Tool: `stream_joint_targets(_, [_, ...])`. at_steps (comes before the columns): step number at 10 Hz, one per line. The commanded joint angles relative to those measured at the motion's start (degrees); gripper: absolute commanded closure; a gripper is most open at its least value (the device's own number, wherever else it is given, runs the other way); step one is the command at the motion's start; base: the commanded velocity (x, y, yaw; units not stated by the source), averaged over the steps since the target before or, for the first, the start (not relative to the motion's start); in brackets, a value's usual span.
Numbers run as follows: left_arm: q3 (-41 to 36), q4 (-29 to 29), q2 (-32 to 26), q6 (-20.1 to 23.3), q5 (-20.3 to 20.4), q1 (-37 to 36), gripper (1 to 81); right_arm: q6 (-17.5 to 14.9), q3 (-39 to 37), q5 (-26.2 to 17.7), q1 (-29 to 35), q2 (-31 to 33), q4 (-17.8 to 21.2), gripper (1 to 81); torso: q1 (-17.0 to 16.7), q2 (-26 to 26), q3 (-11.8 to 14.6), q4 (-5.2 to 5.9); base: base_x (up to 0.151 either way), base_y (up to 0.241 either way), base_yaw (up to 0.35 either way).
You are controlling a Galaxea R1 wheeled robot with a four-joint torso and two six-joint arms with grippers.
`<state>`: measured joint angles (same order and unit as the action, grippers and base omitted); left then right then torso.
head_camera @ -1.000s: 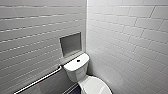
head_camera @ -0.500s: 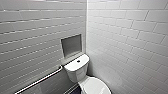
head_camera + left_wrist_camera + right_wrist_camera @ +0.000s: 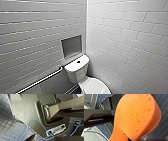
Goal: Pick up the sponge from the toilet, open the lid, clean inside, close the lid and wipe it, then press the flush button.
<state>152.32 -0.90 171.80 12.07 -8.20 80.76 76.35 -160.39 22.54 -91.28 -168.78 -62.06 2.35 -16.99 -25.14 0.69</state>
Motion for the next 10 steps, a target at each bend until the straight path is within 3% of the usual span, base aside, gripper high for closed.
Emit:
stream_joint_targets(1, [0.08,-0.77,0.30,0.06,-4.01,-2.32,1.0,-0.06,-0.26,-2.58,0.61,0.26,-1.04,81.1,0.00,0.00,0.00,0.00,0.000,0.000,0.000])
stream_joint_targets(3, [0.08,-0.77,0.30,0.06,-4.01,-2.32,1.0,-0.15,-0.35,-5.49,0.70,-0.80,-1.30,81.1,-0.05,0.00,0.00,0.00,0.081,0.000,0.000])
stream_joint_targets(10, [0.08,-0.86,0.21,-0.38,-4.01,-2.32,1.0,0.03,-0.27,-5.49,0.70,-0.88,-2.01,81.1,-0.15,0.04,0.04,0.00,0.132,0.000,0.000])
